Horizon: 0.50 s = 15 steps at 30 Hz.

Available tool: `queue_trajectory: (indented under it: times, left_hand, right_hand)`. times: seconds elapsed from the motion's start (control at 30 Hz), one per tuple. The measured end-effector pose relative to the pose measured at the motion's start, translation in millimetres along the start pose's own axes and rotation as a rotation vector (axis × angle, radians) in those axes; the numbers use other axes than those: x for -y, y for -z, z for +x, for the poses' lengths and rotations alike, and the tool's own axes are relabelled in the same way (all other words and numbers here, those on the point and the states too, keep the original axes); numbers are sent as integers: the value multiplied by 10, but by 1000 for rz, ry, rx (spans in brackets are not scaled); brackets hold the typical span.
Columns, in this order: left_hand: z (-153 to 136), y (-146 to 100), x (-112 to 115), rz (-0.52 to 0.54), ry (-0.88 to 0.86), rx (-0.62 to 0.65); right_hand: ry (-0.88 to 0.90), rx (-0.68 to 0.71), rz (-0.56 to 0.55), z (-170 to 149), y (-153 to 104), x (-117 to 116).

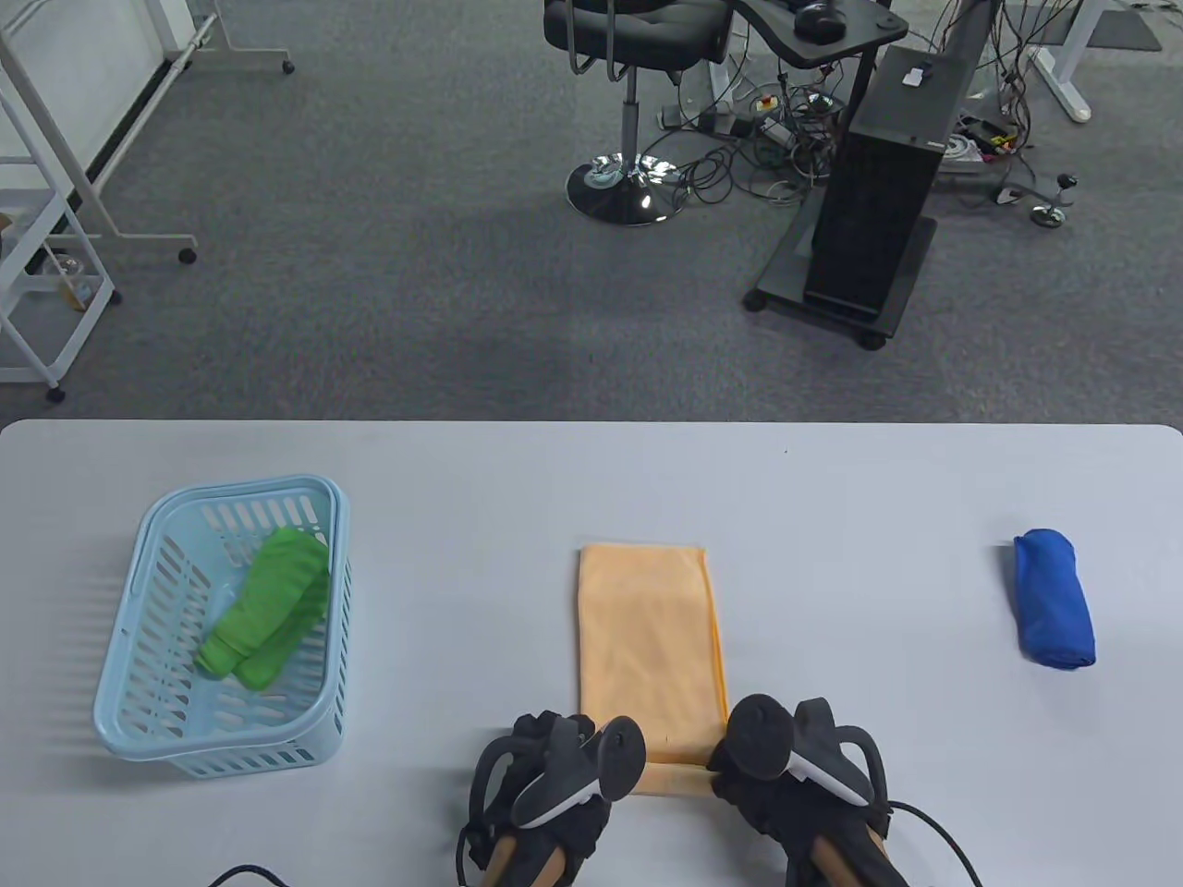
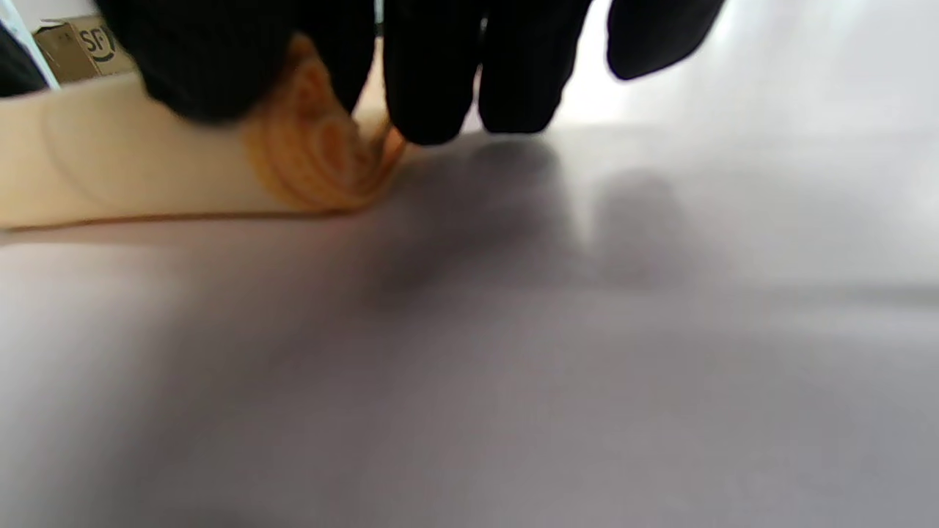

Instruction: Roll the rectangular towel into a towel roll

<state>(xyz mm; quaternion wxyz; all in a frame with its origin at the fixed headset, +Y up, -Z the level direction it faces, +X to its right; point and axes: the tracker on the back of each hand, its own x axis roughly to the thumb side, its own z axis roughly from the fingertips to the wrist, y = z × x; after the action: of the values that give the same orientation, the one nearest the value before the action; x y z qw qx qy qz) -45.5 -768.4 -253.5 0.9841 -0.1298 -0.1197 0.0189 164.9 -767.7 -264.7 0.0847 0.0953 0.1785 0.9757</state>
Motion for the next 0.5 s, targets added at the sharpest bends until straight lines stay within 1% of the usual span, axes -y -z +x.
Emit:
queue_trajectory:
  times: [0.07,0.17,0.2,0.27,0.3,0.37,0.4,0.43,0.47,0.5]
  left_hand:
    - [14,24,25,0,23,-6]
    - [66,46,14,-7,75,-28]
    - [79,45,17,-10,88,-36]
    - [96,50,40,-13,110,-37]
    - [99,48,33,11,98,-28]
    - [120,36,19,78,81,-2]
    - [140,34,25,104,102,18]
    - [168,34,33,103,136,55]
    - [180,38,29,95,150,56]
    - [184,45,27,55,163,38]
  right_hand:
    - [-6,-12,-54,2,9,-1]
    - [-63,-6,-201,42,5,-10]
    - [-89,19,-230,59,6,-4]
    - [-81,47,-278,94,6,7]
    - [-61,58,-294,120,13,3]
    - [-82,63,-278,157,20,-28]
    - [-112,69,-261,173,25,-45]
    - [-142,65,-236,182,24,-58]
    - [-151,61,-232,186,25,-61]
    - [-160,50,-219,181,30,-58]
